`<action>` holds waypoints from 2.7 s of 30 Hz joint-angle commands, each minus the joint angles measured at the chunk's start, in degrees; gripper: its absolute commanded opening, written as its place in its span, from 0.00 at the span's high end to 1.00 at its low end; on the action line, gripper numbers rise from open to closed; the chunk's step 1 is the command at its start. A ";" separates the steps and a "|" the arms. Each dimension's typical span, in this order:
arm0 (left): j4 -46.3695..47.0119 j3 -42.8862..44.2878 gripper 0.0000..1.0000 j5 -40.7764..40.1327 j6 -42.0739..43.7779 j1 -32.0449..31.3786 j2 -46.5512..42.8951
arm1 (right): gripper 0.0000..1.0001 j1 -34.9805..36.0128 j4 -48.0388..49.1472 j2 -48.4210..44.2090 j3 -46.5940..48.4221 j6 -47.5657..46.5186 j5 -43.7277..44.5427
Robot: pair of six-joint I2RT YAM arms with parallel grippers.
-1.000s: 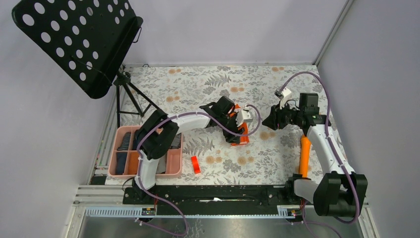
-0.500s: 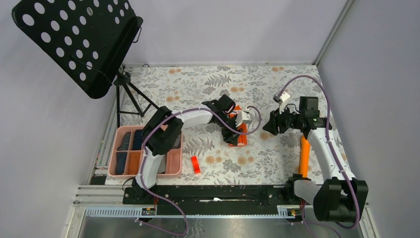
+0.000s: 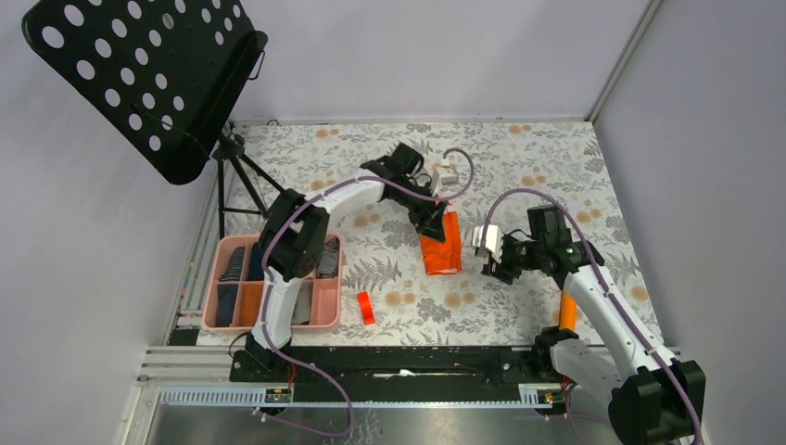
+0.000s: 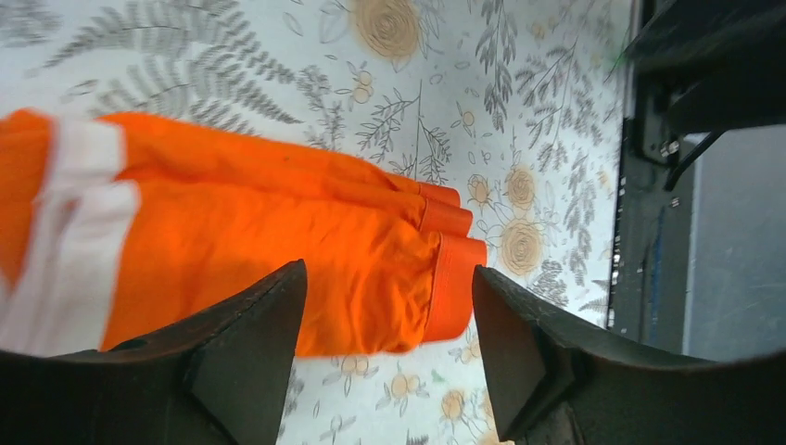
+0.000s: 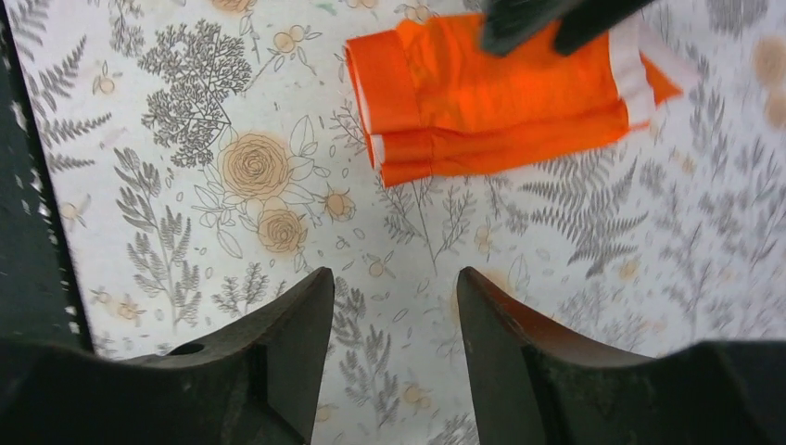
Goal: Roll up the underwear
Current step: Roll the underwear to the center of the board.
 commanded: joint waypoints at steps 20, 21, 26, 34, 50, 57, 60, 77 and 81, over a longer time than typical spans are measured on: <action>3.47 -20.17 0.33 -5.50 -7.15 11.01 -27.84 | 0.40 20.20 18.36 25.49 1.96 -20.81 7.26; 3.51 -20.55 0.33 -5.62 -7.20 11.06 -28.13 | 0.40 20.20 19.10 26.44 1.95 -20.83 8.30; 3.70 -21.91 0.34 -5.61 -7.84 11.68 -28.77 | 0.44 20.14 21.05 31.01 1.11 -21.51 13.30; 2.73 -23.91 0.35 -5.42 -4.54 12.33 -30.02 | 0.73 20.29 19.01 36.25 1.46 -23.24 16.31; 21.37 -48.46 0.32 -18.88 28.99 -1.63 -47.86 | 0.86 12.30 -20.59 58.88 36.28 4.16 -14.09; 38.82 -52.73 0.29 -15.58 36.08 -3.75 -40.13 | 0.87 7.38 -27.44 68.08 43.50 6.61 -20.86; 40.39 -52.38 0.28 -13.37 41.25 -4.52 -36.82 | 0.88 6.34 -28.04 69.63 44.73 7.18 -21.56; 48.18 -48.56 0.32 -16.78 46.72 -9.61 -24.10 | 0.88 5.52 -28.06 73.73 46.22 9.15 -22.20; 48.79 -47.90 0.35 -17.45 45.26 -9.76 -23.25 | 0.88 5.35 -27.94 74.11 46.71 9.65 -22.25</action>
